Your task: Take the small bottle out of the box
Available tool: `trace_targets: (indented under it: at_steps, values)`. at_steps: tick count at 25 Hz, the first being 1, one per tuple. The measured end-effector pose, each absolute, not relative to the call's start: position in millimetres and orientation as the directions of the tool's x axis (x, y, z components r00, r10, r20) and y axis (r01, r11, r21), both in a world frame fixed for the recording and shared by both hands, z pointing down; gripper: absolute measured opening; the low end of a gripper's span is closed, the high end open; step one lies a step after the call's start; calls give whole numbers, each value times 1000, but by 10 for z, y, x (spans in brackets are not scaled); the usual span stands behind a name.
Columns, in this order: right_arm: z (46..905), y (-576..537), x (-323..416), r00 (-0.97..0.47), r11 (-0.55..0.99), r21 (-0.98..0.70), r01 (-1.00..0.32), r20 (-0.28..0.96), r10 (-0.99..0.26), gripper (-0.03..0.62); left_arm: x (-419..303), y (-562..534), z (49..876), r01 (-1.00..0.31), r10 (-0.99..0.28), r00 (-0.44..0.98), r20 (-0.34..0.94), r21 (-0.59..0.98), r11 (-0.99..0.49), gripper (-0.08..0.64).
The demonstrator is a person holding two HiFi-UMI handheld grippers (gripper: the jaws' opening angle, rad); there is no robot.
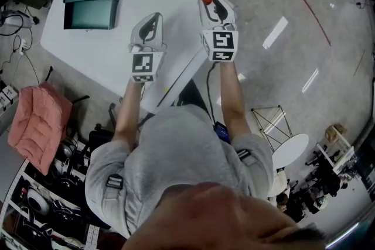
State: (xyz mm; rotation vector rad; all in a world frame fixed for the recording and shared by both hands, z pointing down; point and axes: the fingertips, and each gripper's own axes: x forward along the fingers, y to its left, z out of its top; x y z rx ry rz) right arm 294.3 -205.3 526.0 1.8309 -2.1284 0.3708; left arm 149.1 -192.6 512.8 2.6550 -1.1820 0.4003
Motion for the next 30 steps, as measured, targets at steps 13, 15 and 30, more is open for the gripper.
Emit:
trace_targets:
  at_steps: [13, 15, 30]
  values:
    - [5552, -2176, 3005, -149, 155, -21, -988, 427, -892, 131, 1504, -2014, 5364, -768, -696, 618, 366, 93, -634, 12]
    - [5603, -2185, 2999, -152, 159, -22, -987, 436, -887, 132, 1488, -2022, 5396, -771, -696, 614, 372, 96, -629, 12]
    - [5875, -2205, 2936, -161, 166, -32, -986, 470, -868, 132, 1394, -2078, 5545, -789, -699, 592, 401, 113, -604, 12]
